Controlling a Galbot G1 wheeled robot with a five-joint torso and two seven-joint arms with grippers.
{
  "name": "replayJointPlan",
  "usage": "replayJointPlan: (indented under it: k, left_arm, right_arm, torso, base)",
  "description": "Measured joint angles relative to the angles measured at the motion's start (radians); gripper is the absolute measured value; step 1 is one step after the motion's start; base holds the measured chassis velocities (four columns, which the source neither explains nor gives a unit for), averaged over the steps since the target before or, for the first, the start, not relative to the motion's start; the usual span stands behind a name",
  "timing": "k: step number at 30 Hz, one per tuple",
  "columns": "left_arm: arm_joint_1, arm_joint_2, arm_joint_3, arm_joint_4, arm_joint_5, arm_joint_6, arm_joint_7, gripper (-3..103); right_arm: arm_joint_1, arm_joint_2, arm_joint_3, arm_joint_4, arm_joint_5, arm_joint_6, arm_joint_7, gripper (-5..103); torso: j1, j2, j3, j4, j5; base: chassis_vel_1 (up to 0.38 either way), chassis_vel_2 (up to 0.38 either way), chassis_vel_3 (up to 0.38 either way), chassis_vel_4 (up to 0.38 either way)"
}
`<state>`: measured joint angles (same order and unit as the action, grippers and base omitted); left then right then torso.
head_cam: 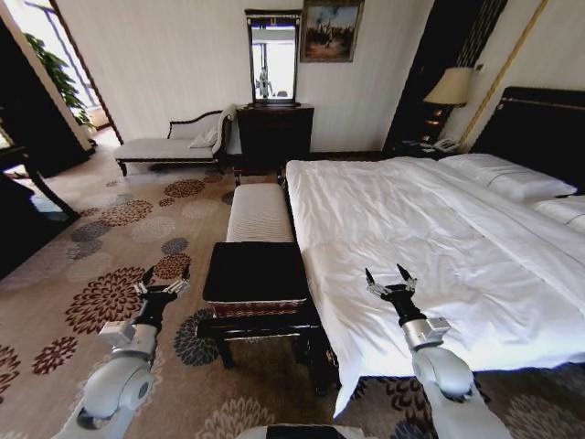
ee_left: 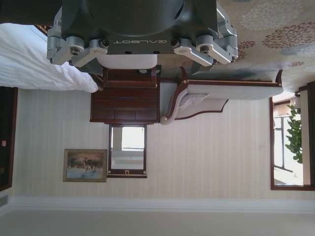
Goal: Fold the clothes on the bed and place them into the basket.
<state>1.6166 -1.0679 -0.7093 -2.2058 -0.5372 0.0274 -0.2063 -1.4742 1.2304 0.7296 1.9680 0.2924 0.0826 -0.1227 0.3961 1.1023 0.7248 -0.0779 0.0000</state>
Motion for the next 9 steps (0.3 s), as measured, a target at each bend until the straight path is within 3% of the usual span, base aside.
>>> replayJointPlan:
  k: [9]
  left_arm:
    - [-0.003, 0.000, 0.003, 0.003, -0.001, 0.001, 0.000, 100]
  right_arm:
    - [0.003, 0.000, -0.004, -0.002, 0.002, -0.001, 0.002, 100]
  torso:
    - [0.000, 0.000, 0.000, 0.0000, 0.0000]
  base:
    - [0.000, 0.000, 0.000, 0.000]
